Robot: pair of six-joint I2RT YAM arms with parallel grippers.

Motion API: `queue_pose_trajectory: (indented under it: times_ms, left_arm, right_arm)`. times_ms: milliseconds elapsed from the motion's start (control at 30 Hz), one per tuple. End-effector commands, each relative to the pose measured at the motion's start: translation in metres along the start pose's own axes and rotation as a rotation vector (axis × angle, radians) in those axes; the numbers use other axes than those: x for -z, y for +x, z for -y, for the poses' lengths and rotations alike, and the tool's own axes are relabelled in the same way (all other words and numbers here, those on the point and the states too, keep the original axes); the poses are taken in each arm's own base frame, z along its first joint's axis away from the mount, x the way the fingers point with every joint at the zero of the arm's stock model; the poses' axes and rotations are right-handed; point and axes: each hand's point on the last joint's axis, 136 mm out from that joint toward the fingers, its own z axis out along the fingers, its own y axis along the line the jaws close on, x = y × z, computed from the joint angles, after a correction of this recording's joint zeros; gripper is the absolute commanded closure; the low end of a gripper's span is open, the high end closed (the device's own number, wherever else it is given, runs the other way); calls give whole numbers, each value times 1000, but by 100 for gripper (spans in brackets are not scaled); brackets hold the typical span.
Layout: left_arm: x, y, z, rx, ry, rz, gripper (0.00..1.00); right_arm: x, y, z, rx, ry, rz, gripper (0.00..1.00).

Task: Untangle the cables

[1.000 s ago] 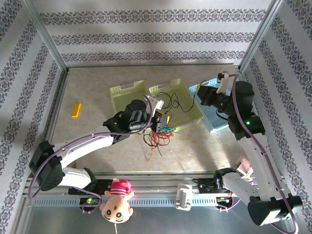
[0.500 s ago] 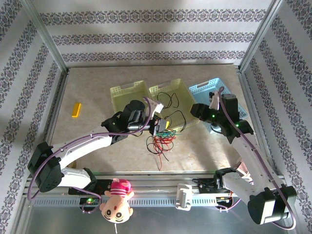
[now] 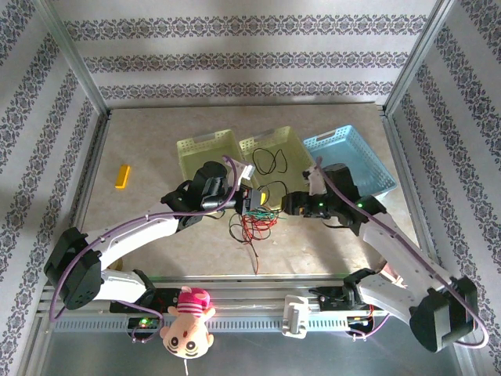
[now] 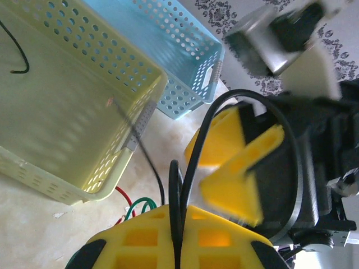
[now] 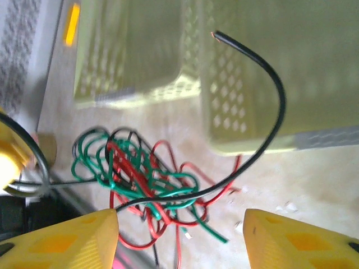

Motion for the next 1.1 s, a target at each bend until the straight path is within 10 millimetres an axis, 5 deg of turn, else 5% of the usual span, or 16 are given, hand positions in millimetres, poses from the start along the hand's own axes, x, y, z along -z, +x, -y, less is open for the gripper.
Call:
queue_pose_trajectory:
  times_ms: [0, 500, 567, 700, 767, 967, 1067]
  left_arm:
    - [7, -16, 19, -60, 77, 49, 100]
    - [17, -32, 47, -88, 210, 130, 100]
    - [21, -39, 53, -90, 227, 159, 100]
    - [31, -49, 59, -110, 227, 200, 100]
    - [35, -52, 60, -123, 211, 215, 100]
    - [63, -72, 68, -197, 142, 283, 100]
    - [72, -82, 74, -197, 153, 299, 100]
  right_arm:
    - [-6, -1, -21, 84, -83, -40, 39]
    - [-47, 9, -29, 124, -66, -210, 40]
    - [-53, 8, -29, 120, -70, -227, 46]
    - [-62, 8, -26, 97, -62, -257, 84]
    - [-64, 8, -21, 81, -46, -263, 93]
    - [-61, 5, 2, 2, 10, -253, 97]
    - [-51, -3, 3, -7, -11, -211, 89]
